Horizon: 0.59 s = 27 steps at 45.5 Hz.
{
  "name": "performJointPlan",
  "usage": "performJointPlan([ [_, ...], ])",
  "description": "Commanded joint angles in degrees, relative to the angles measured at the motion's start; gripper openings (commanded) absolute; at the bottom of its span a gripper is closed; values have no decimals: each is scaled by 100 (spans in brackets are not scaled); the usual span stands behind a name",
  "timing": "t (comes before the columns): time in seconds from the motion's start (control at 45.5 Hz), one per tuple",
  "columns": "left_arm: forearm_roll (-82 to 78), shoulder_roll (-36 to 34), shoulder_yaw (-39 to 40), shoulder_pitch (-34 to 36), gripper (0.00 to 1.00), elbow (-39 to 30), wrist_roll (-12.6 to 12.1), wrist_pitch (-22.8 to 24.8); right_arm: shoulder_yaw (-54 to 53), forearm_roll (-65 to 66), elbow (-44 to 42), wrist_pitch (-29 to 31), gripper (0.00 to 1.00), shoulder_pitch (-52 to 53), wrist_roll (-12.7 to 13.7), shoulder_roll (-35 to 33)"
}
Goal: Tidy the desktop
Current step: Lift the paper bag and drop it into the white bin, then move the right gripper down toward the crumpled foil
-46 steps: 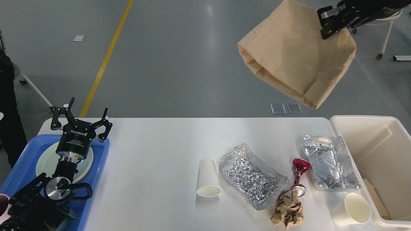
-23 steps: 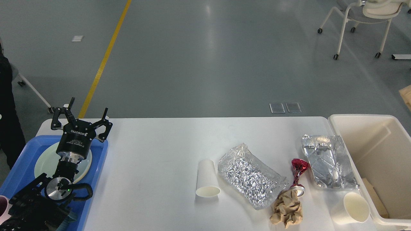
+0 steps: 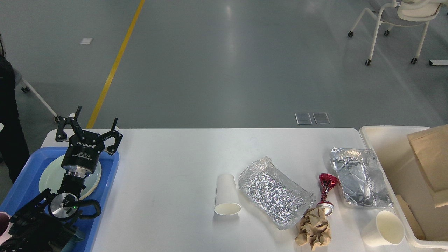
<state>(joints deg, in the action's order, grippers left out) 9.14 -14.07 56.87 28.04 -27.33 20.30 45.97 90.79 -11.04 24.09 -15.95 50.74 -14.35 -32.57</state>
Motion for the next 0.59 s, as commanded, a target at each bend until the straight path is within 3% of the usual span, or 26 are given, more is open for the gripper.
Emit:
performJointPlan([
  [0.0,0,1,0,0,100,0,0,-1,-88,14,8,100,100,-29,-6,14],
  [0.176,0,1,0,0,100,0,0,-1,-141,40,60,276,100,76,-15,-3],
  [0.329,0,1,0,0,100,0,0,-1,-97,329,375,733,100,822,-42,-276],
  [0.483,0,1,0,0,100,0,0,-1,35,1901,2738,918,100,3667,-24,-548],
  [0.571,0,1,0,0,100,0,0,-1,395,2597,4021,1654,100,5486,-33,-426],
])
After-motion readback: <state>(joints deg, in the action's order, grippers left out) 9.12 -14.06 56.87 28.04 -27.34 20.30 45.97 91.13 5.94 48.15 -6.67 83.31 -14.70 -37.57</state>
